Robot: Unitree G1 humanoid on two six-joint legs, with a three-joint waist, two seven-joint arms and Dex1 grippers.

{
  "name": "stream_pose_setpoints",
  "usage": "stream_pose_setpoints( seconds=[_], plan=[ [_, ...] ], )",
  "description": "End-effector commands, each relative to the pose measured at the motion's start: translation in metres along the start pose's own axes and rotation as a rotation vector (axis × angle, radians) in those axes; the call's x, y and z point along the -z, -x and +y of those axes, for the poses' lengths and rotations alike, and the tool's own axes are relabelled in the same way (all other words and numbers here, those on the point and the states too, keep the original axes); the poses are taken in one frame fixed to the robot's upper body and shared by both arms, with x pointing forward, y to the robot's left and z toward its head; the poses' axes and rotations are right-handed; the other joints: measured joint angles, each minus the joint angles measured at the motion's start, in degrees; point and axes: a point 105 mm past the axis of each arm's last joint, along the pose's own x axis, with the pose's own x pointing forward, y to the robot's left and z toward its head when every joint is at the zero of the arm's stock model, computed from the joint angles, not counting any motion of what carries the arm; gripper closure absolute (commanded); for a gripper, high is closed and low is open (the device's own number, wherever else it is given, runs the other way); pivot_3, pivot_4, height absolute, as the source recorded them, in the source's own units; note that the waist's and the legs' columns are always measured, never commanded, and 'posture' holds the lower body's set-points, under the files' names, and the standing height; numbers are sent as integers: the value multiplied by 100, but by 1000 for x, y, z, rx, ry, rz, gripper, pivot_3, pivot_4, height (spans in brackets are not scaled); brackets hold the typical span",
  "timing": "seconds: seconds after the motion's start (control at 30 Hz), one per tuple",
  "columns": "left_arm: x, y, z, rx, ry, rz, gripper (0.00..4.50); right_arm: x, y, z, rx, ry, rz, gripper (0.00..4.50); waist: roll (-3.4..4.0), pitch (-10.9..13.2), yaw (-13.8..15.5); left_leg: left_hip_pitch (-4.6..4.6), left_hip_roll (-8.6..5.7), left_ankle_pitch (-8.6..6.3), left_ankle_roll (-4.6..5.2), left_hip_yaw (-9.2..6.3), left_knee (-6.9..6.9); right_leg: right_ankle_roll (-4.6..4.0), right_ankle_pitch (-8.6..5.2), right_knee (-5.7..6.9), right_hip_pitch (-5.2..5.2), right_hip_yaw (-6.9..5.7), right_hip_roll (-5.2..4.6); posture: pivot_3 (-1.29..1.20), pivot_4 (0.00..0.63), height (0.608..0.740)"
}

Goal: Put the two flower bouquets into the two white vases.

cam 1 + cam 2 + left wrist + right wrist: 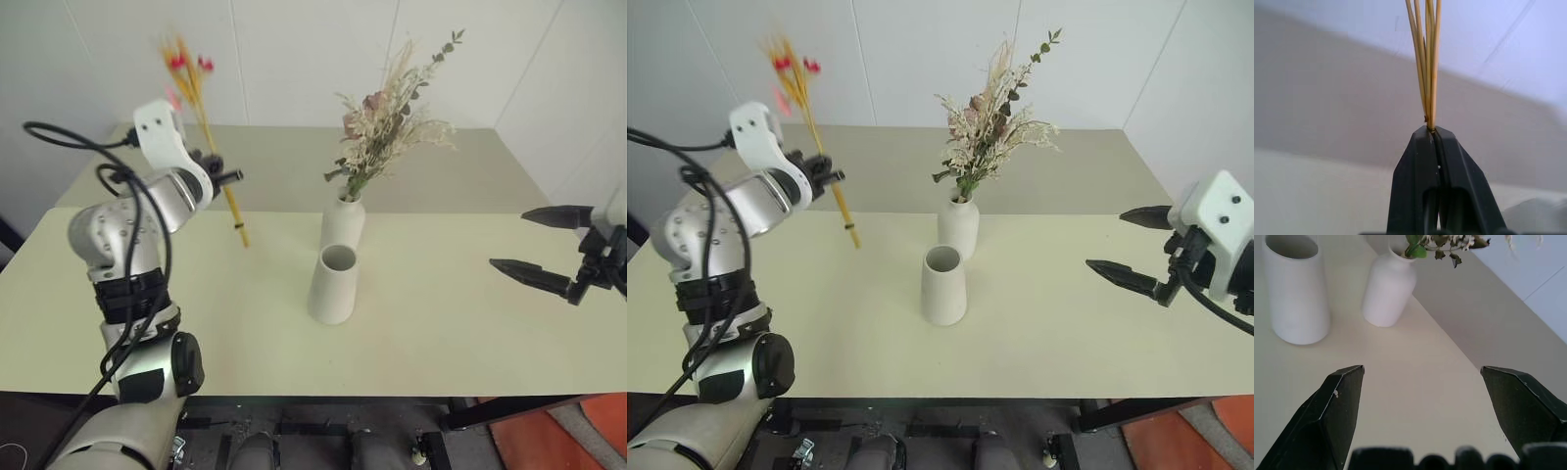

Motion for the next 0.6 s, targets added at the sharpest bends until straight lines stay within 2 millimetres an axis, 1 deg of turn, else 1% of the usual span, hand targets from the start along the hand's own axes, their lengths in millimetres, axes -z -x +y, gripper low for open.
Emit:
stream_pose_setpoints(
  seconds=[0.03, 0.13, 0.23, 0.37, 0.4, 0.47, 0.53, 0.6],
  plan=[
    [-34, 22, -27, 311, 58, -199, 4466, -17, 11, 1, -5, 13, -74, 0, 1, -1, -2, 2, 0, 0, 0, 0, -1, 0, 0, -2, 3, 0, 1, 0, 150, 740],
    [-37, 27, -50, 564, 93, -218, 4466, -16, 14, 11, -98, 5, -72, 0, 0, 0, 0, 9, 0, 0, 2, 1, 4, 1, 0, 1, 13, 0, 2, 0, 150, 740],
    [-30, 25, -67, 732, 104, -204, 4466, -9, 17, 17, -162, 7, -51, 0, 0, 0, 13, 12, 0, 1, 2, 0, 9, 2, 0, 1, 21, -2, 3, 0, 150, 740],
    [-18, 19, -79, 891, 155, -185, 4466, 3, 20, 21, -202, 26, -8, 0, -1, 0, 13, 11, 0, 1, 2, 0, 9, 4, 1, -8, 25, -4, 3, 0, 150, 740],
    [-14, 17, -81, 923, 160, -185, 4466, 5, 21, 22, -204, 28, -4, 0, 0, 0, 6, 11, 0, 0, 3, 0, 8, 4, 1, -8, 24, -4, 3, 0, 150, 740],
    [-2, 10, -86, 968, 181, -132, 4466, 7, 23, 22, -206, 30, 0, 0, 0, 0, -9, 10, 0, 0, 3, 0, 7, 4, 1, -8, 22, -3, 3, 0, 150, 740],
    [9, 7, -92, 1020, 156, -93, 4466, 8, 24, 21, -195, 30, 3, 0, 0, 0, -35, 10, 0, 0, 4, 0, 7, 4, 1, -8, 20, -2, 4, 0, 150, 740],
    [17, 7, -97, 1075, 129, -68, 4466, 7, 26, 21, -185, 31, 4, 0, 0, 0, -46, 11, 0, 0, 4, 0, 7, 4, 1, -6, 20, 0, 5, 0, 150, 740]
  ],
)
